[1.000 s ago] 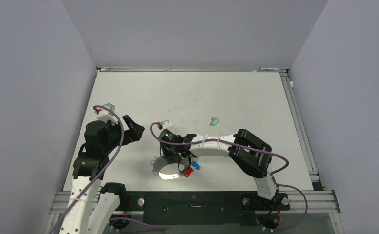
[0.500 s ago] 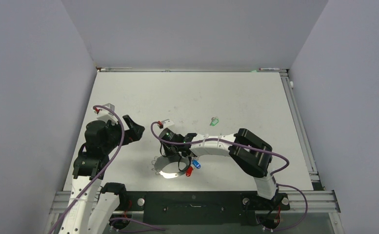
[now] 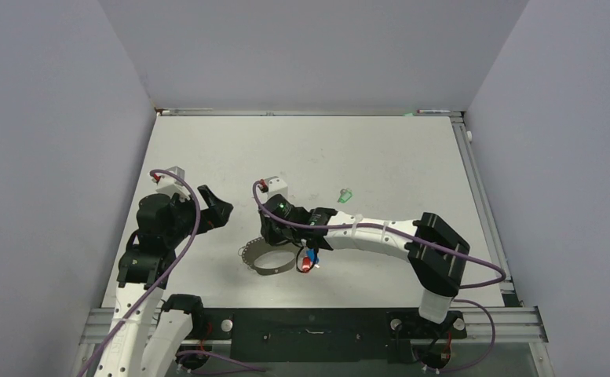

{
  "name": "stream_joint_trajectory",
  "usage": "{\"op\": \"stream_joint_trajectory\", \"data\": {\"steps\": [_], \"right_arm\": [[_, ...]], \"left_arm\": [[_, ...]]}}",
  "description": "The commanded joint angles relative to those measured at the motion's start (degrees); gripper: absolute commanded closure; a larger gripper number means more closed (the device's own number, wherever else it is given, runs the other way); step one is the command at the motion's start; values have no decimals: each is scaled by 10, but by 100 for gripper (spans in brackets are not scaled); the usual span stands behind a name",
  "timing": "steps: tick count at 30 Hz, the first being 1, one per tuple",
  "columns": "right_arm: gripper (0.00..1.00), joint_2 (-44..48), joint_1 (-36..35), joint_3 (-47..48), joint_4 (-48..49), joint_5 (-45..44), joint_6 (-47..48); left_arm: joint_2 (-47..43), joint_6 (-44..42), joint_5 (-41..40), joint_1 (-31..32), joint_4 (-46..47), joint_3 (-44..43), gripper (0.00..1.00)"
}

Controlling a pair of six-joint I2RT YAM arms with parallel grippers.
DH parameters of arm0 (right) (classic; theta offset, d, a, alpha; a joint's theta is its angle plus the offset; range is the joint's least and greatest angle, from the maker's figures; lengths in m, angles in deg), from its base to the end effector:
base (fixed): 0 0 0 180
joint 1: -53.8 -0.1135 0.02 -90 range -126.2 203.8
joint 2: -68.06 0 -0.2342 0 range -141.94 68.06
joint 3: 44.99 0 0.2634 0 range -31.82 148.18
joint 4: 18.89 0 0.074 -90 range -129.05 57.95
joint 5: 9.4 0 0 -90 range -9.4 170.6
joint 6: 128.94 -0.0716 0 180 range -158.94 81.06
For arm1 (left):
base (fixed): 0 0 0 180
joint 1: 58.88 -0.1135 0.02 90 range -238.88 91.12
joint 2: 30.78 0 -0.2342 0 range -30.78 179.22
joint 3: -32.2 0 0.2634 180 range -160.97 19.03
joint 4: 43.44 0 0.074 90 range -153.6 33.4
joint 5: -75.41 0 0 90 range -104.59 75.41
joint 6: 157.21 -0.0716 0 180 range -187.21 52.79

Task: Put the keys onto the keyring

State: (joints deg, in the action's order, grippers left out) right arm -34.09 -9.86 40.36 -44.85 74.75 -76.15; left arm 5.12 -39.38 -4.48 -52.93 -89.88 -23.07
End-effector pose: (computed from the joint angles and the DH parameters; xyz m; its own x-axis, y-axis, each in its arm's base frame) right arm 0.1965 0.3804 0.1677 -0.7590 -0.1771 -0.6266 -0.5014 0.7729 0.3889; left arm 0.2050 -0.0340 0.2724 -0.5205 -0.4078 -0.7502 0.0164 0.8736 -0.4864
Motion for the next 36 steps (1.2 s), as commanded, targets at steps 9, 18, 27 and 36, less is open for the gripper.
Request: {"op": "stream_joint_trajectory", "data": {"steps": [9, 18, 27, 36], "right_arm": [[95, 94, 19, -70, 86, 10, -23], [95, 102, 32, -115, 116, 13, -31], [95, 169, 32, -128, 118, -25, -72], [95, 266, 36, -88, 5, -104, -198]], "left_arm": [[-9, -5, 42, 1, 39, 3, 10], [-9, 1, 42, 9, 45, 8, 10], [-71, 25, 84, 35, 131, 48, 12], [-134, 37, 76, 52, 231, 96, 19]]}}
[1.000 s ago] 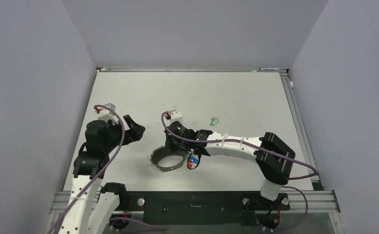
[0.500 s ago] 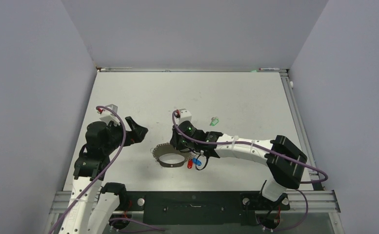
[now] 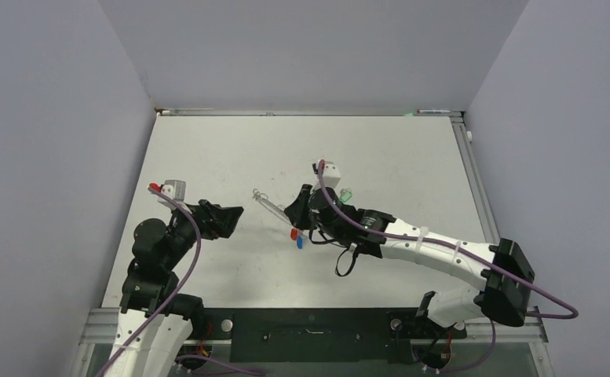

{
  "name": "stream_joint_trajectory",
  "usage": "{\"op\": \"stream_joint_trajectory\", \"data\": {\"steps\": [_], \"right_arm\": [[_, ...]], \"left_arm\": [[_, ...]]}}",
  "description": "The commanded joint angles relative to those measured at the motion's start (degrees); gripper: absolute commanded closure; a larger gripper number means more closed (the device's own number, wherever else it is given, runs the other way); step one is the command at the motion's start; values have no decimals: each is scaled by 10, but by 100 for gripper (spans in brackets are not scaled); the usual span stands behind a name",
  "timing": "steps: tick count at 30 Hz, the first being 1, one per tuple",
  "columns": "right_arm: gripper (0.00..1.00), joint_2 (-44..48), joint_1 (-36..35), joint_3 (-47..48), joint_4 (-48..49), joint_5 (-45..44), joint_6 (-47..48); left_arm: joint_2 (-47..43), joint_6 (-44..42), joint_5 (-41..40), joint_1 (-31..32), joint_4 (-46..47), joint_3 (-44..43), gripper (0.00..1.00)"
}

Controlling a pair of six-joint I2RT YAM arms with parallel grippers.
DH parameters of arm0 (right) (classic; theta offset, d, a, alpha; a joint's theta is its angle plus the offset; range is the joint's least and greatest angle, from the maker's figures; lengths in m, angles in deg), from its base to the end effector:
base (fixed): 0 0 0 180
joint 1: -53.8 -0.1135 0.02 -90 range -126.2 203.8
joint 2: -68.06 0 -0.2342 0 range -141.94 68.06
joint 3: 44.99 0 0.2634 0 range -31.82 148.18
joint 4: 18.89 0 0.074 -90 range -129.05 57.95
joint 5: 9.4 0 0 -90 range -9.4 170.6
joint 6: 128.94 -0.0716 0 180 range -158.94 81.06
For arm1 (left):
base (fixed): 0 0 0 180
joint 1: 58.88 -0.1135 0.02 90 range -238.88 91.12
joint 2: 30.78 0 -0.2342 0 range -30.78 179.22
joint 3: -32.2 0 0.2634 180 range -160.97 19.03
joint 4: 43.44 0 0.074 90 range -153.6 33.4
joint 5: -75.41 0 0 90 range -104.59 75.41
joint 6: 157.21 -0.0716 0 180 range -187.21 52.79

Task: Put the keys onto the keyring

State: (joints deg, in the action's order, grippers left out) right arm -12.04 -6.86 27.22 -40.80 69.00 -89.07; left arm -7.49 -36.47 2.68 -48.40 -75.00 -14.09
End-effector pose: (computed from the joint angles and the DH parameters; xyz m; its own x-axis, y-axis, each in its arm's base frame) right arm 0.1917 0.3118 0.2364 -0.7459 0.2074 -0.6330 -0.3057 0.7377 0.6020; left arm 0.1811 -0.0551 0.2878 -0.3621 -0.4294 -0.8273 0.3226 0.7750 -0.5434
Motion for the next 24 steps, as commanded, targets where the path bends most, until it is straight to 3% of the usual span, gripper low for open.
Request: {"op": "stream_joint_trajectory", "data": {"steps": [1, 5, 8, 10, 14, 20, 24], "right_arm": [[95, 51, 9, 52, -51, -47, -78], [95, 74, 41, 73, -100, -37, -130], [95, 106, 100, 51, -114, 5, -202], [95, 131, 145, 24, -113, 41, -254], [95, 181, 234, -66, -45, 145, -358], [95, 189, 304, -178, 128, 303, -508], [95, 167, 306, -178, 173, 355, -538]], "left_arm": [[-11, 10, 2, 9, 94, 9, 19], [-17, 29, -10, 30, 164, 27, 24], [-18, 32, -27, 55, 235, 53, 30], [-21, 21, -10, 72, 285, 76, 27], [-31, -29, 61, 89, 405, 107, 22], [22, -157, 138, 103, 397, 57, 25], [68, -225, 194, 117, 412, 34, 33]]}}
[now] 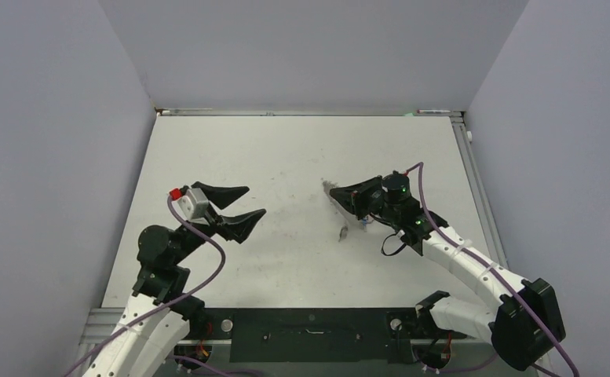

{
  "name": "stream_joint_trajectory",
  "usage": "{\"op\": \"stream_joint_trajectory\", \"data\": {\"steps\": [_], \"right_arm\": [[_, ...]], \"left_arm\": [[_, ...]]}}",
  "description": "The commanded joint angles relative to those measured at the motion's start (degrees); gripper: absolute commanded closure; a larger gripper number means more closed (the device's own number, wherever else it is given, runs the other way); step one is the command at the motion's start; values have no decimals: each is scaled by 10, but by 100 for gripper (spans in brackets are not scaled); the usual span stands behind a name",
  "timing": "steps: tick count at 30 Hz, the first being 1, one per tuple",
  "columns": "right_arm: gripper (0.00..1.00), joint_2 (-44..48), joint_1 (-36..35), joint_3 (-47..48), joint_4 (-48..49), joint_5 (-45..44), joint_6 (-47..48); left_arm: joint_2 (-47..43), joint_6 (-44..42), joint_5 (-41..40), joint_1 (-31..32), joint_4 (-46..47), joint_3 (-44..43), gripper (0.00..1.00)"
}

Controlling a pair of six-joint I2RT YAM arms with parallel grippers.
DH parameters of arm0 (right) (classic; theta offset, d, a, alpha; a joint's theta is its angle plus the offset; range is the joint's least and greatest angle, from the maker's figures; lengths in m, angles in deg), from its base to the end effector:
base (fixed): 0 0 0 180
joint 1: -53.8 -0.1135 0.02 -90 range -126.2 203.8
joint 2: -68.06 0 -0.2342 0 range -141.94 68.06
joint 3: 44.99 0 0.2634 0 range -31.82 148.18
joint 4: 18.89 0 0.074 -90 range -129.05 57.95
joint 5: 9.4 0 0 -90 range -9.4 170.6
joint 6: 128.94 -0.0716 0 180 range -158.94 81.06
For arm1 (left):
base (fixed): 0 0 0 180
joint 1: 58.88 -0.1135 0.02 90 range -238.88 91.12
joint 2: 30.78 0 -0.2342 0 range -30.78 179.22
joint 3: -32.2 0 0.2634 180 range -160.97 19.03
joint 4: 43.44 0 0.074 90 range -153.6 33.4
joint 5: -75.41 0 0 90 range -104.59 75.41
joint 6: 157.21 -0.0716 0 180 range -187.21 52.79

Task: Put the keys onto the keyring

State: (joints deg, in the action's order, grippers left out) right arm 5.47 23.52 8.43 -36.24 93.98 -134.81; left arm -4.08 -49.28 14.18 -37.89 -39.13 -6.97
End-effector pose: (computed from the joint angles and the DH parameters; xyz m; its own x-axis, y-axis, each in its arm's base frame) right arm 0.2514 0.1660 0.2153 -0.6264 0.7549 0.1943 0.4520 0.1487 0.8795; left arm 0.1734 -0.1034 0.3151 0.0273 -0.2995 -0.9537 0.7910 0.5898 -0.1625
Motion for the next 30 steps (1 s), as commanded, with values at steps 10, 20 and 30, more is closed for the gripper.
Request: {"op": "stream_joint_trajectory", "data": {"steps": [10, 20, 30], "right_arm": [[95, 19, -4, 51, 61, 46, 7], [71, -80, -39, 148, -152, -157, 443], [20, -348, -150, 336, -328, -222, 730]], "left_arm": [[107, -253, 121, 46, -9, -90, 44], [35, -288, 37, 78, -43, -32, 42], [-25, -257, -14, 89, -154, -36, 42]]}}
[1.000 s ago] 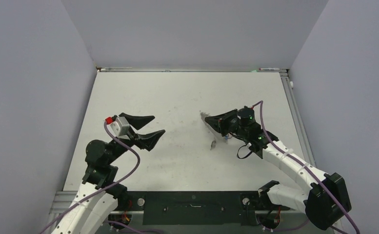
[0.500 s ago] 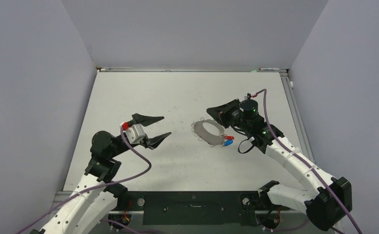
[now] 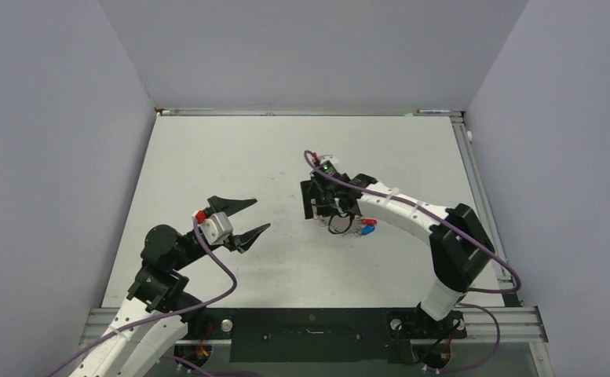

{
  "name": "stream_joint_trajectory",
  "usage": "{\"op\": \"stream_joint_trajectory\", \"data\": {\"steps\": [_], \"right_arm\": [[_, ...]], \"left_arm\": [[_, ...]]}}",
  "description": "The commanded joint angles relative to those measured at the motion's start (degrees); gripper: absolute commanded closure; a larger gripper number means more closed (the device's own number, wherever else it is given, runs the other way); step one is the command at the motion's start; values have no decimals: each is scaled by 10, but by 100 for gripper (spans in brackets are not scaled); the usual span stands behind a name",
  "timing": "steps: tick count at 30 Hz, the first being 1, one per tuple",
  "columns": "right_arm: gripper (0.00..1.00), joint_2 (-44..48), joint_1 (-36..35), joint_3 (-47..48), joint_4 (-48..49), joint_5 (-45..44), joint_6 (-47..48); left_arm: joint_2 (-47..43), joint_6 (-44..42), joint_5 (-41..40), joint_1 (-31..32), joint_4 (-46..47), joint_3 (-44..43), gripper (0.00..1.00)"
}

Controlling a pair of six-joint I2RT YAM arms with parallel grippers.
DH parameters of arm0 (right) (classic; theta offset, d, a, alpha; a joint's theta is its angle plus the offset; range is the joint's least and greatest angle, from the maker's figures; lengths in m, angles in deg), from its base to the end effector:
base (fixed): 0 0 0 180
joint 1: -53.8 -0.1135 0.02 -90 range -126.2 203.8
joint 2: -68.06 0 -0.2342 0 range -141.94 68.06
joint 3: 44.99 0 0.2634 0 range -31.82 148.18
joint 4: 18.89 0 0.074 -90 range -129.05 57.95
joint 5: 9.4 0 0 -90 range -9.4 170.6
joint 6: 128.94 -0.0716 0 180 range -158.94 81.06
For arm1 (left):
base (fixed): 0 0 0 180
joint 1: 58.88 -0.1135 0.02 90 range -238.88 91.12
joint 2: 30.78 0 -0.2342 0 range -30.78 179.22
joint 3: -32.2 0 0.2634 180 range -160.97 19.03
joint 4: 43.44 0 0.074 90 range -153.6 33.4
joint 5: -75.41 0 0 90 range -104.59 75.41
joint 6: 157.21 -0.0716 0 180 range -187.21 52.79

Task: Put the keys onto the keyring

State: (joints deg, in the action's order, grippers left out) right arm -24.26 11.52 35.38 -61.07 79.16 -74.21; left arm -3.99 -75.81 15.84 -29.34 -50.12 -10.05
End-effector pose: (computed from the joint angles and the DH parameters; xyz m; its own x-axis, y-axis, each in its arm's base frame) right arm 0.2768 0.2493 0.1750 -0.8716 -0.0123 -0.4902 -0.1940 0.9267 0.3217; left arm 0.1552 -0.1296 0.3100 0.2600 0.0009 -0.9656 0.8311 0.5090 0.2242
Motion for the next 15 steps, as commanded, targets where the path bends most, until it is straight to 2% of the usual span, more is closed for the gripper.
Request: {"op": "stream_joint_trajectory", "data": {"steps": [1, 4, 7, 9, 15], "right_arm": [[19, -68, -32, 77, -81, -78, 130], [20, -105, -36, 95, -76, -92, 122], [32, -133, -36, 120, -86, -100, 75], [37, -146, -38, 129, -87, -102, 28], [44, -162, -59, 122, -59, -119, -37]], "left_arm": [[-33, 10, -36, 4, -46, 0, 42], [-48, 10, -53, 7, -50, 10, 43], [-52, 10, -65, 10, -52, 11, 44], [-49, 10, -65, 10, -56, 8, 44], [-54, 10, -68, 15, -60, 10, 45]]}}
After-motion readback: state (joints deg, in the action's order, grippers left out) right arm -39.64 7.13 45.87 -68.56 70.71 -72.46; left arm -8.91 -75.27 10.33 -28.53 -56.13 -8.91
